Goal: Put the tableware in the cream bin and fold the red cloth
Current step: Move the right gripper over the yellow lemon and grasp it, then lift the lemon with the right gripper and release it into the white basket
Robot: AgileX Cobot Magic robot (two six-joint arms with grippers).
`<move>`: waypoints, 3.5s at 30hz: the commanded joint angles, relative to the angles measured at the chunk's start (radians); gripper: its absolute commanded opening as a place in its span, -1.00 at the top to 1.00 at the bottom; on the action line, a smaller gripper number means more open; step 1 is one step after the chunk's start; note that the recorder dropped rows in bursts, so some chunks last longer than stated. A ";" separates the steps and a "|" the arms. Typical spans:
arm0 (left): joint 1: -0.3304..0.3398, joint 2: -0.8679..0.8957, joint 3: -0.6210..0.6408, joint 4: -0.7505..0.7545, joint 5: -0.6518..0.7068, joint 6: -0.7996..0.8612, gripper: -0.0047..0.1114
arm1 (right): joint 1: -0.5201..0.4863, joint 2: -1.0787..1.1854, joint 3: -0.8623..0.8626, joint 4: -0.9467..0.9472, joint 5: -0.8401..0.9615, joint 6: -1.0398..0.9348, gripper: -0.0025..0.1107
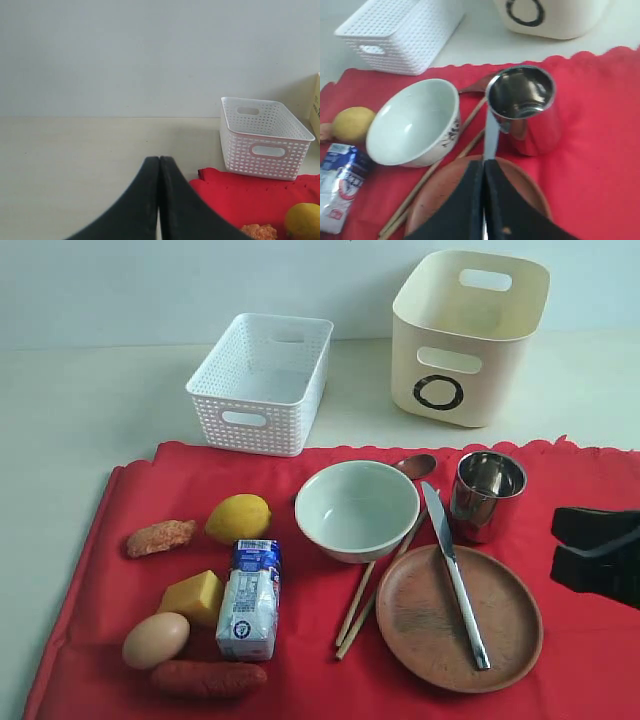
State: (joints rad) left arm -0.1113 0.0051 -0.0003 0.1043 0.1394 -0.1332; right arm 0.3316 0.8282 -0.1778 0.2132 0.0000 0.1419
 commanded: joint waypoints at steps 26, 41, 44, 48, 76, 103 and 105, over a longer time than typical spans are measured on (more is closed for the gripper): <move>0.001 -0.005 0.000 -0.004 -0.002 0.002 0.90 | 0.278 0.952 -0.940 -0.005 0.349 -0.319 -0.05; 0.001 -0.005 0.000 -0.004 -0.002 0.001 0.90 | 0.381 1.184 -1.089 -0.048 0.330 -0.550 -0.41; 0.001 -0.005 0.000 -0.004 -0.002 0.001 0.90 | 0.384 1.193 -1.089 -0.048 0.313 -0.550 -0.44; 0.001 -0.005 0.000 -0.004 -0.002 0.001 0.90 | 0.381 1.194 -1.089 -0.059 0.296 -0.550 -0.44; 0.001 -0.005 0.000 -0.004 -0.002 0.002 0.90 | 0.381 1.270 -1.098 -0.144 0.216 -0.550 0.73; 0.001 -0.005 0.000 -0.004 -0.002 0.002 0.90 | 0.231 1.088 -1.109 0.010 -0.260 -0.454 0.96; 0.001 -0.005 0.000 -0.004 -0.002 0.002 0.90 | 0.214 1.123 -1.143 0.028 -0.233 -0.451 0.96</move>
State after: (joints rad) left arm -0.1113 0.0051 -0.0003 0.1043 0.1394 -0.1312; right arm 0.5686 1.9138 -1.2858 0.2131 -0.2185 -0.3184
